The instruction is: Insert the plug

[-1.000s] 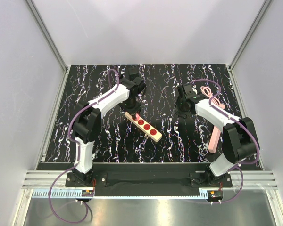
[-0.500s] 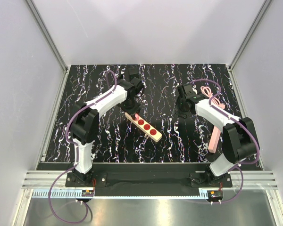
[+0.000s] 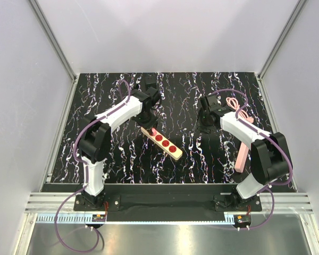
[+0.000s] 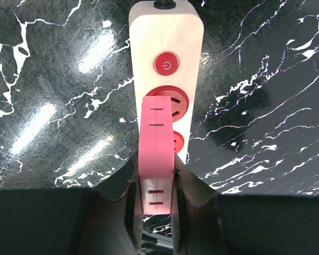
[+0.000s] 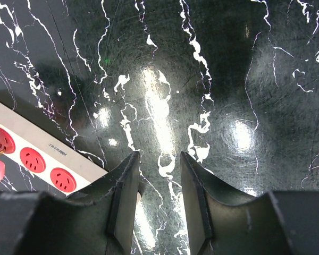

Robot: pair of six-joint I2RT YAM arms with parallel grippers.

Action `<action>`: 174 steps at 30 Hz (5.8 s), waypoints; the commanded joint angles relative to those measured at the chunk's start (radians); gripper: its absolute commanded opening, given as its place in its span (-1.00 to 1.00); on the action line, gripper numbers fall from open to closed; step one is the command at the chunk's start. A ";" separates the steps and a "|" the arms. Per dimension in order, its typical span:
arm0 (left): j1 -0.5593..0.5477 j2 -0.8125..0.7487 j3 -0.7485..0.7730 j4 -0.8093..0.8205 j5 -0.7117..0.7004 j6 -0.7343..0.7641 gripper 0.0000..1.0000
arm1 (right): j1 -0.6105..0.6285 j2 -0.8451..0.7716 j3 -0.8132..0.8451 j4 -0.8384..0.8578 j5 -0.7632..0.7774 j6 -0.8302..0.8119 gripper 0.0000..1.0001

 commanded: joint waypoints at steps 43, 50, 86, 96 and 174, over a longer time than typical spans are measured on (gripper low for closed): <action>0.030 -0.149 0.064 0.091 0.052 0.215 -1.00 | 0.020 -0.174 0.009 0.141 -0.325 -0.216 0.14; 0.026 -0.444 -0.121 0.570 0.477 0.565 -1.00 | 0.018 -0.272 -0.054 0.347 -0.518 -0.111 0.50; -0.126 -0.719 -0.473 1.446 1.237 0.544 -1.00 | 0.015 -0.604 -0.236 1.394 -1.250 0.362 0.48; -0.126 -0.703 -0.464 1.403 1.234 0.578 -1.00 | 0.015 -0.631 -0.262 1.483 -1.267 0.449 -0.79; -0.111 -0.592 -0.292 0.738 1.064 1.037 0.61 | 0.026 -0.478 -0.043 0.362 -0.875 -0.066 -1.00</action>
